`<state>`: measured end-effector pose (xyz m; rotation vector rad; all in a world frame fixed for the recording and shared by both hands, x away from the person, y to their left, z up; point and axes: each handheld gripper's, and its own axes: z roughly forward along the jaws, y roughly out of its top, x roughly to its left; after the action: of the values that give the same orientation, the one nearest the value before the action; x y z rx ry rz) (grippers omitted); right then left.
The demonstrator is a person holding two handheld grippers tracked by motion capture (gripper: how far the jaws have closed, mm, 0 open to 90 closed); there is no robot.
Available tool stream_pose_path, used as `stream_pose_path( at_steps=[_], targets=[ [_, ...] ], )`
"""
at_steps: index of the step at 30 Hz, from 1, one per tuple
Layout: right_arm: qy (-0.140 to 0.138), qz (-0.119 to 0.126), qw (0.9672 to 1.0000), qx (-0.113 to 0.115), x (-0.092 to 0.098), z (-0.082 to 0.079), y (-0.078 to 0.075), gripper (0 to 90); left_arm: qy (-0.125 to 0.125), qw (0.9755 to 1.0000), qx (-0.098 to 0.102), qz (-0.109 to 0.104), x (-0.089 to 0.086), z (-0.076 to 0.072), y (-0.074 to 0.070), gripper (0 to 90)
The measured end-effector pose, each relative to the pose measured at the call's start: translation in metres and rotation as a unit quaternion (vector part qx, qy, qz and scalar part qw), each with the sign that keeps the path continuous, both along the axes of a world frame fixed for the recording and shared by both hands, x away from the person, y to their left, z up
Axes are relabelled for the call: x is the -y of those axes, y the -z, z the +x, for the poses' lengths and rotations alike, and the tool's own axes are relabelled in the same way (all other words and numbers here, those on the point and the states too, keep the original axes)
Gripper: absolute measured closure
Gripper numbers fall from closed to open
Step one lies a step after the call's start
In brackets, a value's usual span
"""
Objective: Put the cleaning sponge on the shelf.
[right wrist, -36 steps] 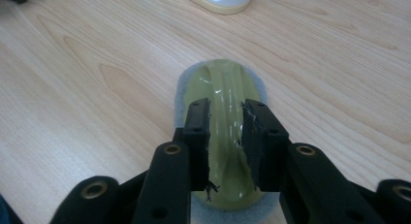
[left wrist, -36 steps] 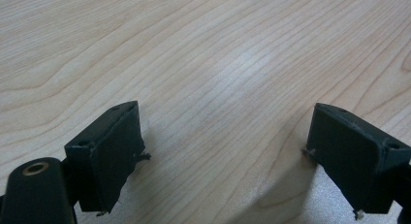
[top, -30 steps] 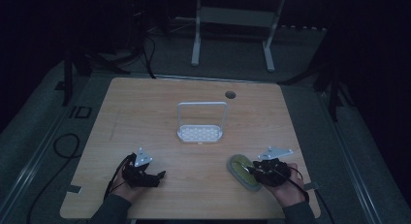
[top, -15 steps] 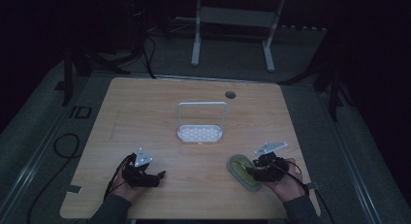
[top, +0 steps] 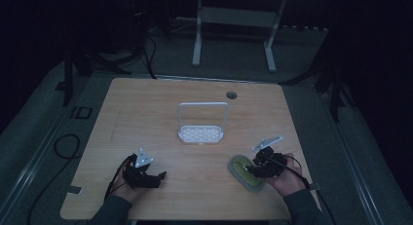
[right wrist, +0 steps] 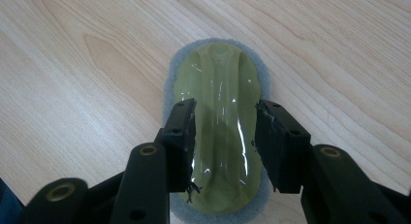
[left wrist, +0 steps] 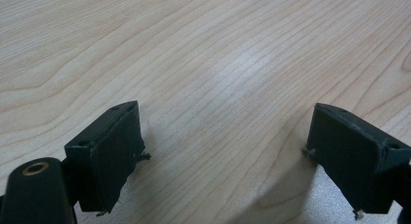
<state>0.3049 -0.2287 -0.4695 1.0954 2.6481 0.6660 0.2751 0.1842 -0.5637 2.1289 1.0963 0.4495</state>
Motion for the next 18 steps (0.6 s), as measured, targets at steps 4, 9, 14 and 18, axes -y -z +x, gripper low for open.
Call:
stream_pose_path(
  at_steps=[4, 9, 14, 18],
  targets=[
    [-0.005, -0.008, 0.9999, -0.008, -0.002, 0.003, -0.002, 59.6, 0.0, 1.0, 0.0, 0.0, 0.0, 0.0, 0.0, 12.7],
    [-0.01, -0.025, 0.9995, -0.019, -0.006, 0.005, -0.003, 62.5, -0.001, 1.0, 0.001, -0.001, 0.0, 0.0, 0.0, 12.7],
    [-0.017, -0.036, 0.9989, -0.025, -0.01, 0.007, -0.004, 62.9, -0.001, 1.0, 0.001, -0.001, 0.0, 0.0, 0.0, 12.7],
    [-0.017, -0.047, 0.9981, -0.036, -0.013, 0.009, -0.005, 62.7, -0.001, 1.0, 0.001, -0.001, 0.0, 0.0, 0.0, 12.8]
  ],
)
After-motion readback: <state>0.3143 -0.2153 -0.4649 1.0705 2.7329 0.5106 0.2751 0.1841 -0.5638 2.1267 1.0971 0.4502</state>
